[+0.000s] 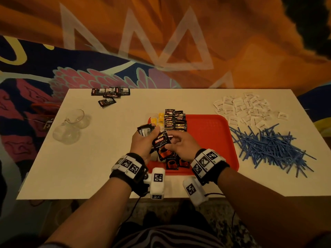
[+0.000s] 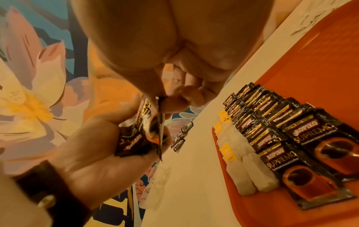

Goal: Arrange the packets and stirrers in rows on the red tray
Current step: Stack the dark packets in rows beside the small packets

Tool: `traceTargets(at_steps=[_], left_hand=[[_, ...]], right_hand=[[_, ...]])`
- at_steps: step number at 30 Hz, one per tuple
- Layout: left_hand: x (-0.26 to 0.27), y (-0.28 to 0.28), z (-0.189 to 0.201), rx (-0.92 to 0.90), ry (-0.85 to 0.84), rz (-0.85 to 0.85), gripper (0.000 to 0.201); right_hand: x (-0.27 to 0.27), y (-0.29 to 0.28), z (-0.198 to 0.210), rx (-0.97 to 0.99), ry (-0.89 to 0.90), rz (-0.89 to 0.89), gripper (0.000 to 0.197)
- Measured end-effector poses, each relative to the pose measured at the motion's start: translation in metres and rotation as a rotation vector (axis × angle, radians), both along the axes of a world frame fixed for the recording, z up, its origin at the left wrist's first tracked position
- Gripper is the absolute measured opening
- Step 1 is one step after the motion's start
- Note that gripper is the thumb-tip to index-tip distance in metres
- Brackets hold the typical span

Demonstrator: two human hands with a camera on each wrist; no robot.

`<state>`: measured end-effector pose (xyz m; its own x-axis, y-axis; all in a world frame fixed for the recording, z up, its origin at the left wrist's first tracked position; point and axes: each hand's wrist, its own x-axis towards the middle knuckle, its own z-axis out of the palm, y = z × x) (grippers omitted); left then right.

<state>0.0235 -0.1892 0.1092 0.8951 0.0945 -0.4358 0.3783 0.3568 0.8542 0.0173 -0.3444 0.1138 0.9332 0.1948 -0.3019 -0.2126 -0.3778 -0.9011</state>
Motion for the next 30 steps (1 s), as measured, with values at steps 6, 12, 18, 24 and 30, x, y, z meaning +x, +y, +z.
traceTargets(at_steps=[6,12,18,24,30], left_hand=[[-0.007,0.001,-0.017,-0.001,0.131,-0.094,0.024],[-0.007,-0.002,-0.038,0.090,0.202,-0.073,0.018],[-0.012,0.013,-0.061,0.093,0.318,0.012,0.007],[-0.028,0.030,-0.075,0.053,0.377,0.021,0.007],[-0.038,0.043,-0.085,0.034,0.428,0.053,0.009]], right_hand=[[-0.006,-0.010,-0.008,-0.003,0.086,-0.049,0.023],[-0.008,-0.017,-0.025,-0.037,0.188,-0.070,0.012],[-0.009,-0.030,-0.071,-0.215,0.281,-0.235,0.013],[-0.011,-0.034,-0.109,-0.345,0.412,-0.210,0.025],[-0.011,-0.019,-0.128,-0.390,0.471,-0.180,0.019]])
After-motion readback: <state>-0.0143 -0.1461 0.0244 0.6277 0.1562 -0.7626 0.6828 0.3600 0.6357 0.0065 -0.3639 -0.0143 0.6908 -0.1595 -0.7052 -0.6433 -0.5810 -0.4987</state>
